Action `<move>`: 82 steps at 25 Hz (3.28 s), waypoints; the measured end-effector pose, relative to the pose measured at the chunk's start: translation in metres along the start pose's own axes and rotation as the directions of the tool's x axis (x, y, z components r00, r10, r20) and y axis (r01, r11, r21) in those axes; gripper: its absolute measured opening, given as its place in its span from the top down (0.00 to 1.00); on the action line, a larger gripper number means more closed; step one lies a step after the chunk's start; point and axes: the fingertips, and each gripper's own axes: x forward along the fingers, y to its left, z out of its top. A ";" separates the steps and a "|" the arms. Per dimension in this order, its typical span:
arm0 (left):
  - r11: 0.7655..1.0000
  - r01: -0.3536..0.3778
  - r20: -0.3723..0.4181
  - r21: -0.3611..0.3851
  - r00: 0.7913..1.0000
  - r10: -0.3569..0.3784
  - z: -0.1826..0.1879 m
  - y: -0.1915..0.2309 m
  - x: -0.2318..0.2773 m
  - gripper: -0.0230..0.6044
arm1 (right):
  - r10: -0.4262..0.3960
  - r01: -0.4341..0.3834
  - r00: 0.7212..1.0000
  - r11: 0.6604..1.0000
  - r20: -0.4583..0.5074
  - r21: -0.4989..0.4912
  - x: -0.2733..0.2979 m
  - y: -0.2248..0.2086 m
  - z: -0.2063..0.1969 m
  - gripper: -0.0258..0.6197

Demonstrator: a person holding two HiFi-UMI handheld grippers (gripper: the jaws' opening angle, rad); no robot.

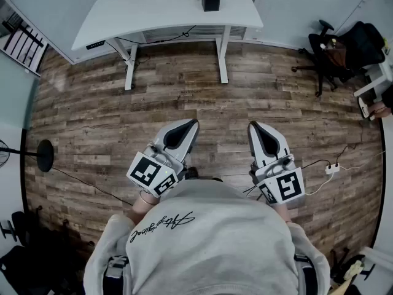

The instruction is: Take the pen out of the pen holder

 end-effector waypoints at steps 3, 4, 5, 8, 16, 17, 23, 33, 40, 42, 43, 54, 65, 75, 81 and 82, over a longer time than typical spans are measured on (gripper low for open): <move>1.000 0.004 -0.002 0.004 1.000 -0.004 -0.001 -0.004 0.001 0.96 | 0.001 -0.001 1.000 1.000 -0.001 -0.002 -0.003 0.000 0.000 0.96; 1.000 0.004 -0.002 0.004 1.000 -0.004 -0.001 -0.005 0.001 0.96 | 0.002 -0.002 1.000 1.000 -0.001 -0.002 -0.003 0.000 0.000 0.96; 1.000 0.003 -0.002 0.004 1.000 -0.003 -0.002 -0.005 0.001 0.96 | 0.003 -0.003 1.000 1.000 -0.001 -0.001 -0.004 0.000 0.000 0.96; 1.000 -0.005 -0.002 0.003 1.000 0.005 -0.003 -0.007 0.000 0.96 | 0.007 -0.007 1.000 1.000 -0.006 0.003 -0.006 0.001 -0.002 0.96; 1.000 -0.029 -0.007 0.000 1.000 0.029 -0.004 -0.005 -0.005 0.96 | 0.026 -0.026 1.000 1.000 -0.012 0.015 -0.002 0.005 -0.004 0.96; 1.000 -0.030 -0.007 -0.001 1.000 0.030 -0.005 -0.005 -0.005 0.96 | 0.028 -0.027 1.000 1.000 -0.014 0.015 -0.002 0.006 -0.005 0.96; 0.999 -0.041 -0.014 -0.001 0.999 0.041 -0.007 -0.001 -0.009 0.96 | 0.032 -0.032 0.999 0.999 -0.009 0.018 0.001 0.008 -0.007 0.96; 0.998 -0.057 -0.004 -0.001 0.998 0.057 -0.001 0.017 -0.019 0.96 | 0.032 -0.033 0.999 0.997 0.011 0.075 0.015 0.010 -0.004 0.96; 0.999 -0.044 0.001 0.010 0.999 0.044 0.000 0.029 -0.026 0.96 | 0.011 -0.011 1.000 0.998 0.002 0.069 0.027 0.018 -0.010 0.96; 0.999 -0.041 0.002 0.023 0.999 0.041 0.001 0.033 -0.027 0.96 | 0.000 0.000 1.000 0.997 0.005 0.071 0.032 0.019 -0.011 0.96; 0.999 -0.039 -0.002 0.033 0.999 0.039 0.001 0.036 -0.028 0.96 | -0.002 0.001 1.000 0.997 0.006 0.073 0.035 0.020 -0.012 0.96; 0.996 -0.049 -0.007 0.068 0.999 0.049 0.006 0.067 -0.035 0.63 | -0.116 0.113 0.993 0.988 0.026 0.110 0.055 0.023 -0.019 0.60; 0.999 -0.027 -0.012 0.040 1.000 0.028 0.001 0.082 -0.039 0.46 | -0.225 0.223 0.974 0.965 -0.005 0.136 0.051 0.021 -0.030 0.43; 0.999 -0.024 -0.018 0.024 1.000 0.025 -0.002 0.093 -0.030 0.45 | -0.231 0.231 0.973 0.960 -0.019 0.156 0.061 0.016 -0.035 0.42; 0.998 -0.050 -0.013 0.030 0.999 0.050 -0.002 0.102 -0.018 0.45 | -0.205 0.205 0.979 0.964 -0.019 0.170 0.075 0.001 -0.042 0.42; 0.998 -0.053 -0.014 0.030 0.998 0.054 -0.002 0.105 -0.014 0.44 | -0.200 0.200 0.980 0.964 -0.018 0.174 0.080 -0.003 -0.042 0.42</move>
